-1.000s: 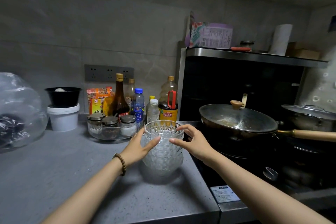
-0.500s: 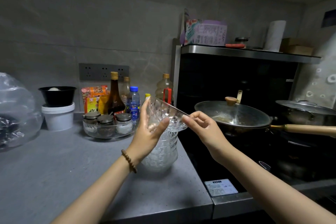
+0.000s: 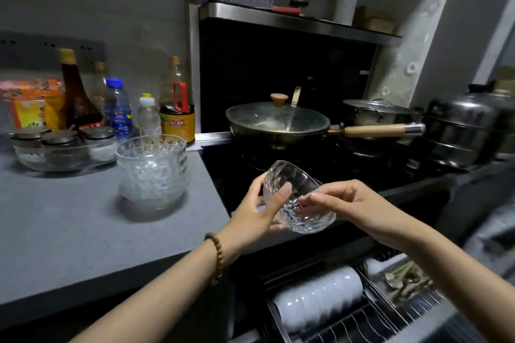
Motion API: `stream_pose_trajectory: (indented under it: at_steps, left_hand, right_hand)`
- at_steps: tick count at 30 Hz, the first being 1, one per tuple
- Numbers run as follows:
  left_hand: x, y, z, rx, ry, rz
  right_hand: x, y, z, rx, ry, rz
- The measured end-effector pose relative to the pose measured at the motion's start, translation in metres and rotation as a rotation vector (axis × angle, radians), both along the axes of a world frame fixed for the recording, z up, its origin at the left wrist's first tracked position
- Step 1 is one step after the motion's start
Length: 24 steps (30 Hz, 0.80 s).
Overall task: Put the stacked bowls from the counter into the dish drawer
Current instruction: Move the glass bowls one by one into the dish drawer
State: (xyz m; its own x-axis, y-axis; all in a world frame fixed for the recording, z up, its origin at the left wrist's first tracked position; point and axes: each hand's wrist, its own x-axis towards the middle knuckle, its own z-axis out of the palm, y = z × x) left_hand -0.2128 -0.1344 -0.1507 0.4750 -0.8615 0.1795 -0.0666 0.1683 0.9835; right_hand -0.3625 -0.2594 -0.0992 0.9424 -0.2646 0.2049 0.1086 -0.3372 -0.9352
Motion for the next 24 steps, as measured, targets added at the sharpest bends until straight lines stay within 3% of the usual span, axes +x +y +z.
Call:
stream_pose_trajectory:
  at_steps: [10, 17, 20, 24]
  left_hand:
    - [-0.061, -0.06, -0.114, 0.448, 0.129, -0.281]
    - [-0.067, -0.084, -0.198, 0.555, 0.228, -0.185]
    - [-0.061, -0.082, -0.227, 0.587, 0.147, -0.156]
    - [-0.046, -0.07, -0.259, 0.584, -0.222, -0.103]
  right_hand:
    - [-0.073, -0.051, -0.111, 0.176, 0.301, -0.171]
    - [-0.063, -0.069, -0.183, 0.386, 0.433, -0.331]
    - [-0.054, -0.077, -0.205, 0.465, 0.544, -0.371]
    - [-0.042, -0.087, -0.233, 0.484, 0.731, -0.414]
